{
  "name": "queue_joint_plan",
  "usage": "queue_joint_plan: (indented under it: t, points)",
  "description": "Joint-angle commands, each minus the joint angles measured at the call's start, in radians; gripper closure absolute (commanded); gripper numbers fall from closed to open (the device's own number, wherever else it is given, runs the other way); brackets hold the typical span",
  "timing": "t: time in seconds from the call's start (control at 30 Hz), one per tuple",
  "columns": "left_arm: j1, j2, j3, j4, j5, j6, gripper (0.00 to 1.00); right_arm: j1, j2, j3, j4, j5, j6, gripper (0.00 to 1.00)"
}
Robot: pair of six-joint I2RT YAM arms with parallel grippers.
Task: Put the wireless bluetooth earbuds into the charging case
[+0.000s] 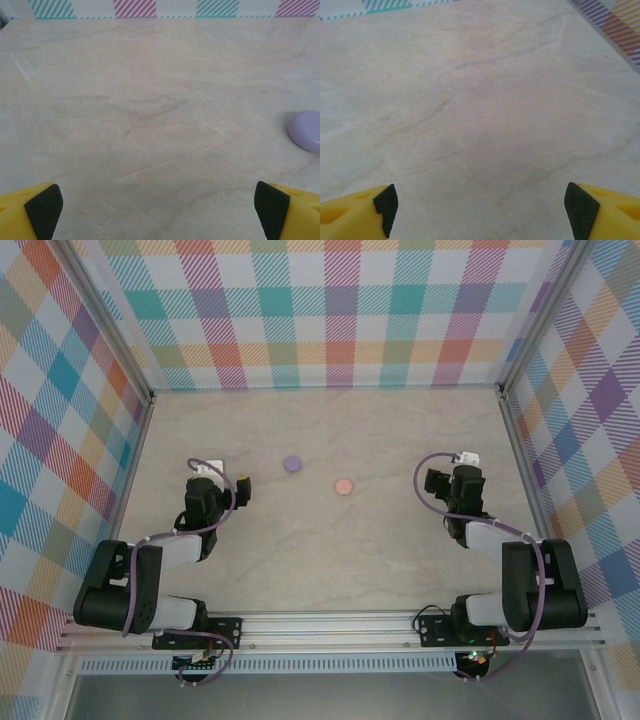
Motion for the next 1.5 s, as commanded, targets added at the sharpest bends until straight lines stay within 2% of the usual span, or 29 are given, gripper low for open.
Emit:
queue_joint_plan:
  t: [0.0,0.1,0.37,0.5,0.57,0.6,1.47]
  points:
    - [0.022,0.042,-0.022,0.13,0.079,0.023,0.0,-0.009,0.033,0.02,0.095,-0.092,-0.061,0.12]
    - [0.03,0.069,-0.025,0.162,0.092,0.021,0.0,-0.009,0.092,-0.037,0.28,-0.122,-0.09,0.11]
    - [0.04,0.138,-0.011,0.199,0.114,0.023,0.0,-0.009,0.115,-0.034,0.291,-0.155,-0.105,0.1]
    - [0.041,0.175,0.017,0.172,0.064,0.002,0.0,-0.012,0.176,-0.04,0.361,-0.175,-0.108,0.06]
    - [0.04,0.183,0.049,0.12,0.003,-0.022,0.0,-0.016,0.173,-0.039,0.355,-0.18,-0.108,0.0]
    - [0.041,0.192,0.07,0.098,-0.019,-0.033,0.0,-0.016,0.167,-0.035,0.332,-0.184,-0.105,0.0]
    - [0.047,0.189,0.07,0.092,-0.008,-0.037,0.0,-0.035,0.171,-0.026,0.32,-0.221,-0.099,0.0]
